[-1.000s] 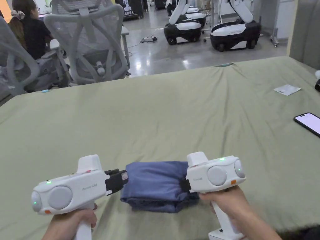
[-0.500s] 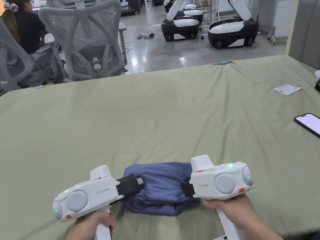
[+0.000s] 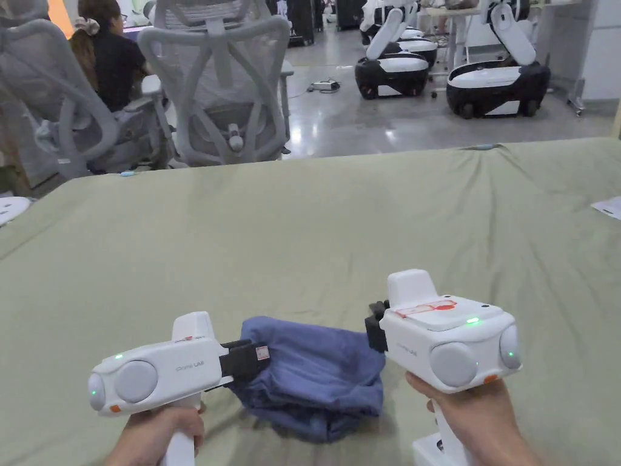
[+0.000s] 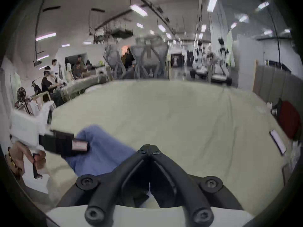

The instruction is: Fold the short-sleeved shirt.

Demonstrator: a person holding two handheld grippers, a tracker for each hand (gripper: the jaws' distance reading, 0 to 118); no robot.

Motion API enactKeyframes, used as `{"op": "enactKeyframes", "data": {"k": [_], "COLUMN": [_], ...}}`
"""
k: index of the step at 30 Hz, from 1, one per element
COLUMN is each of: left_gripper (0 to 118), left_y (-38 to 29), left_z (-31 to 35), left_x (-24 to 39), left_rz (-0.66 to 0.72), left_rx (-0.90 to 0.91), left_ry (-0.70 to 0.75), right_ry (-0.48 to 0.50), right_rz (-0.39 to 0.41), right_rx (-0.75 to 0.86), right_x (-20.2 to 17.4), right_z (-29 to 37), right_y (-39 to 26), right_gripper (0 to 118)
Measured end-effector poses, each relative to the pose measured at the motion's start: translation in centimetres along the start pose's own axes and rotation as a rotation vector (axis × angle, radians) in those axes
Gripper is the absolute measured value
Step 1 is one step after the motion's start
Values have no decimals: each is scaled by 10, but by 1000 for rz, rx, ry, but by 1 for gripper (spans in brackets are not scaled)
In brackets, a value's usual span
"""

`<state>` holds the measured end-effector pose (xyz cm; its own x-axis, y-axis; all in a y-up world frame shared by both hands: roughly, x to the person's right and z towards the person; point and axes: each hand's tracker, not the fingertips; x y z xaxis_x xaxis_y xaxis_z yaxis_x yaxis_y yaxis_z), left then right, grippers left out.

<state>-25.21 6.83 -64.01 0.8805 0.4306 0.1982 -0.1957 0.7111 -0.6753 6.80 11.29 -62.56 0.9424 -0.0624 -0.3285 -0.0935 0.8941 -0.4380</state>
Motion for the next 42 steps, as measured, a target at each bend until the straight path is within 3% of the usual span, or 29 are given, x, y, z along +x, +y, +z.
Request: {"op": "enactKeyframes", "data": {"k": [6, 13, 16, 19, 21, 22, 23, 24, 26, 28, 30, 32, 34, 35, 38, 39, 42], "left_gripper": [23, 23, 23, 24, 39, 57, 94, 118, 110, 118, 118, 107, 72, 46, 7, 0, 0], "left_y": [29, 52, 52, 50, 47, 47, 47, 48, 48, 55, 61, 69, 82, 87, 95, 95, 88], "left_z": [68, 147, 160, 156, 152, 152, 154, 157, 169, 188, 205, 217, 224, 221, 205, 198, 168], "left_x": [-137, -297, -341, -351, -346, -344, -342, -340, -333, -320, -303, -263, -228, -198, -115, -87, -8], "left_rz": [40, 95, 178, 176, 144, 126, 100, 78, 38, 43, 76, 49, -9, -71, -229, -255, -322], "left_rx": [37, 102, 120, 142, 149, 155, 167, 203, 273, 375, 435, 507, 537, 549, 598, 624, 667], "left_ry": [112, 310, 362, 340, 345, 365, 407, 459, 547, 591, 662, 631, 555, 559, 634, 622, 471], "right_ry": [51, 142, 145, 176, 173, 178, 187, 194, 198, 193, 190, 177, 167, 160, 124, 108, 48], "right_rz": [58, 149, 163, 175, 198, 203, 205, 204, 212, 221, 213, 198, 190, 183, 169, 170, 182], "right_rx": [164, 206, 201, 150, 139, 136, 130, 127, 126, 130, 136, 145, 161, 172, 224, 244, 326], "right_x": [-66, -152, -176, -192, -200, -201, -202, -202, -202, -199, -195, -188, -179, -171, -144, -134, -91], "right_z": [-38, -114, -145, -168, -170, -170, -168, -167, -159, -152, -143, -133, -117, -106, -69, -56, -7], "right_y": [54, 52, 45, 42, 40, 40, 40, 40, 42, 46, 53, 61, 70, 75, 90, 94, 101], "right_gripper": [0, 0, 0, 0, 0, 0, 0, 0, 0, 0, 0, 0, 0, 0, 0, 0, 0]}}
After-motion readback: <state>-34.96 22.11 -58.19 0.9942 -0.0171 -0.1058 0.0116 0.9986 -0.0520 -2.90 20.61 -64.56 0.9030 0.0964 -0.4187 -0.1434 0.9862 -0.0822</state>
